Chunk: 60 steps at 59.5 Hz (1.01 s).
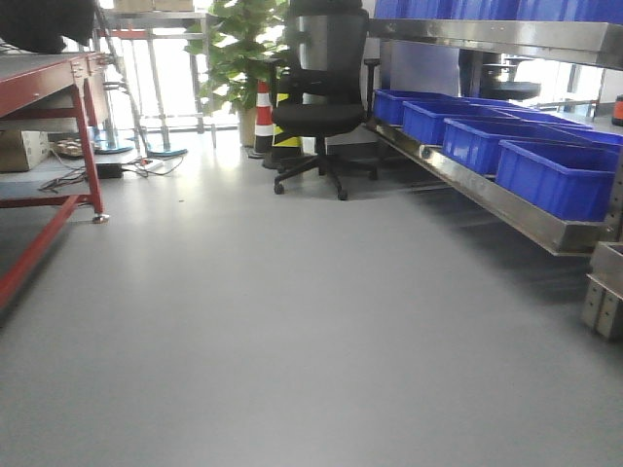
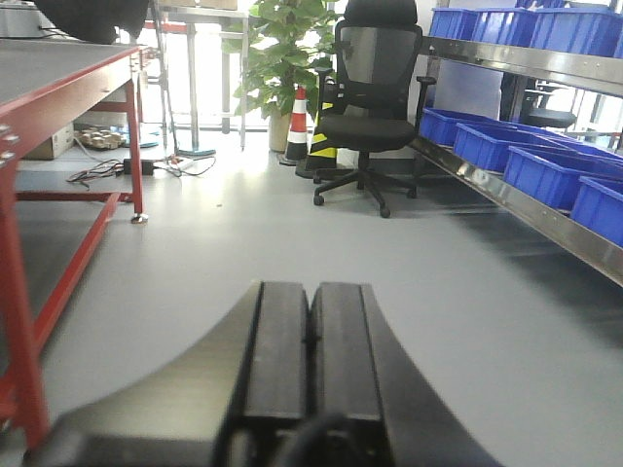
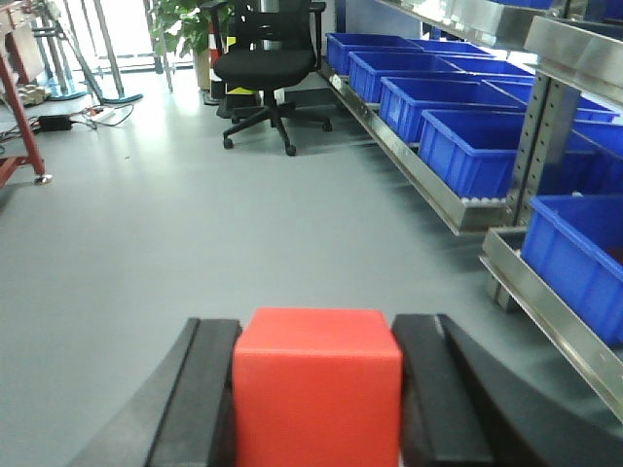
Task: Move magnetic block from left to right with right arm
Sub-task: 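Drive the base away from the table carrying the cube, then drive past the black office chair toward the other table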
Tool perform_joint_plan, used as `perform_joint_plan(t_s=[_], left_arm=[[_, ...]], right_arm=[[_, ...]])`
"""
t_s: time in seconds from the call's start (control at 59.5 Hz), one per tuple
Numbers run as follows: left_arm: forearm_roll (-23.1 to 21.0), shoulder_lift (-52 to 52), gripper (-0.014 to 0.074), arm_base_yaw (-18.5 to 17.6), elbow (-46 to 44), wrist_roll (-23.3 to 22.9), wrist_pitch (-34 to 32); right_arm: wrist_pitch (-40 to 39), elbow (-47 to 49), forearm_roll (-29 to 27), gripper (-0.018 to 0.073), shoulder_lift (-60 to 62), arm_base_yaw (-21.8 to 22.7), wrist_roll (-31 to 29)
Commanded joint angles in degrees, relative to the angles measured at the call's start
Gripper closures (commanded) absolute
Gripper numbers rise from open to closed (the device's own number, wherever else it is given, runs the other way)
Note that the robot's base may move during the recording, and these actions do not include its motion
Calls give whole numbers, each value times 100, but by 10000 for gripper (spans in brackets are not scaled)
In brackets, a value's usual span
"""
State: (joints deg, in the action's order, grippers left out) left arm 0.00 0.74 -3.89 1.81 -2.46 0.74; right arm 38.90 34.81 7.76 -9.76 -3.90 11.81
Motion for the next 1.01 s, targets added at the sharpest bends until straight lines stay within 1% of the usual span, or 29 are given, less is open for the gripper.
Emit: perform_joint_plan(t_s=[0.0,0.992], left_arm=[[0,77,713,-11,55,-25,-508],[0,79,713,-11,55,-25,-508]], right_arm=[[-538,140,57,344,-105,7,-49],[-538,140,57,344,-105,7,-49]])
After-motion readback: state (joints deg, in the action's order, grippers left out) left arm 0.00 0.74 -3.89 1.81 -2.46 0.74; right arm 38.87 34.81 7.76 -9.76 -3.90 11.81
